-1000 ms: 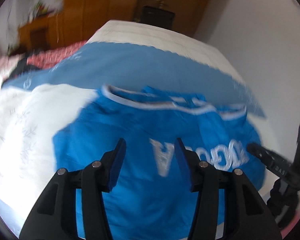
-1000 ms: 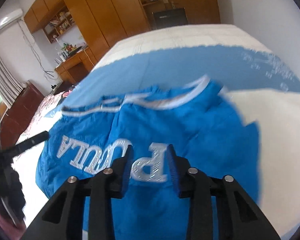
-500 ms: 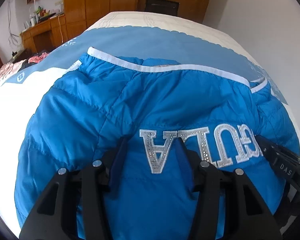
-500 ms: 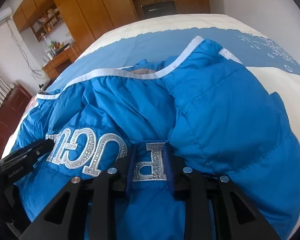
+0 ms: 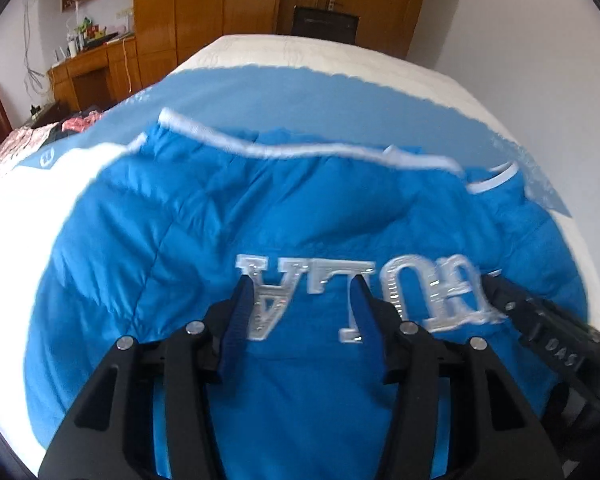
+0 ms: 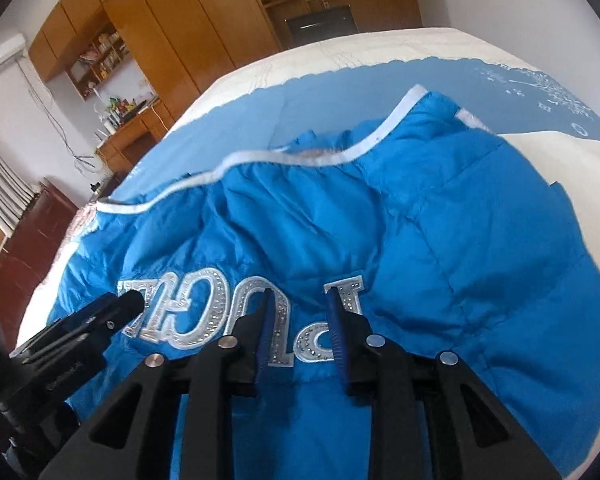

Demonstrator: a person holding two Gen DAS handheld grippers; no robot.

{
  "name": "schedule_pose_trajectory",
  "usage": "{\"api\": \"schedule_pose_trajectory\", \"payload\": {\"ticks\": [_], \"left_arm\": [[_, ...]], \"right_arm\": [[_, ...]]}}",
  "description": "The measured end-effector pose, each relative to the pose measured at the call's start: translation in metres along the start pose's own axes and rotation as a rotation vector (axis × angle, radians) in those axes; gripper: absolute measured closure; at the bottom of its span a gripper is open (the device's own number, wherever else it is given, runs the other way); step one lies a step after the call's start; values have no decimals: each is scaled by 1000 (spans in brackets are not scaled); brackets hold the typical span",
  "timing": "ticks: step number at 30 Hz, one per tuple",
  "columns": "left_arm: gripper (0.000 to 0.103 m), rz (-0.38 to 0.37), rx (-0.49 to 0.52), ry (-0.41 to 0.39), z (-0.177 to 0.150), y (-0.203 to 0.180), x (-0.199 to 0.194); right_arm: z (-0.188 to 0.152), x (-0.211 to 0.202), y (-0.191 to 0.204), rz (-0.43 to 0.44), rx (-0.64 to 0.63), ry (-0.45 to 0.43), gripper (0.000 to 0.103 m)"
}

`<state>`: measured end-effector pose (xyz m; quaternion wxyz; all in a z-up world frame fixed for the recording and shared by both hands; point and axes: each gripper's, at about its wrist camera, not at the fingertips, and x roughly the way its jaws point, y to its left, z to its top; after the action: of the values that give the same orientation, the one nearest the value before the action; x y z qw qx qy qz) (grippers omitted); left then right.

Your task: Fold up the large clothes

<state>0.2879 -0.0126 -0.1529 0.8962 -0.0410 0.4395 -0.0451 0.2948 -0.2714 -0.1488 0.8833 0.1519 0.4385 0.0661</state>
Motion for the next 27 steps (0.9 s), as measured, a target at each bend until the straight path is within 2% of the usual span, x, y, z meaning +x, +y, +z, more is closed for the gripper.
{"api": "schedule_pose_trajectory", "payload": {"ticks": [4,9,14,16,17,18,19,21,25,27], "left_arm": [[53,-27,32,13,-2,8,12],[53,1,58,13,-3,6,18],[54,12,67,59,7,6,5],[51,9,40,52,13,18,-15],[45,-6,27,38,16,27,-27],[38,-1,23,26,18,33,-36],[35,23,27,10,21,43,-46],[28,66,31,12,24,61,-58],[25,65,-61,57,25,115,-69],[25,32,-116,81,23,137,-68]], "right_arm": [[-1,11,0,-12,-57,11,78],[-6,15,4,-38,-76,5,79],[5,-1,3,-18,-78,74,78],[8,-25,-5,0,-75,47,69],[9,-33,-8,3,-79,36,65],[10,-43,-12,-1,-84,23,55],[11,-58,-18,-16,-94,2,46],[12,-76,-31,-44,-92,-25,37],[19,-95,-64,-64,-28,-26,20],[24,-94,-85,-76,17,-7,19]]}}
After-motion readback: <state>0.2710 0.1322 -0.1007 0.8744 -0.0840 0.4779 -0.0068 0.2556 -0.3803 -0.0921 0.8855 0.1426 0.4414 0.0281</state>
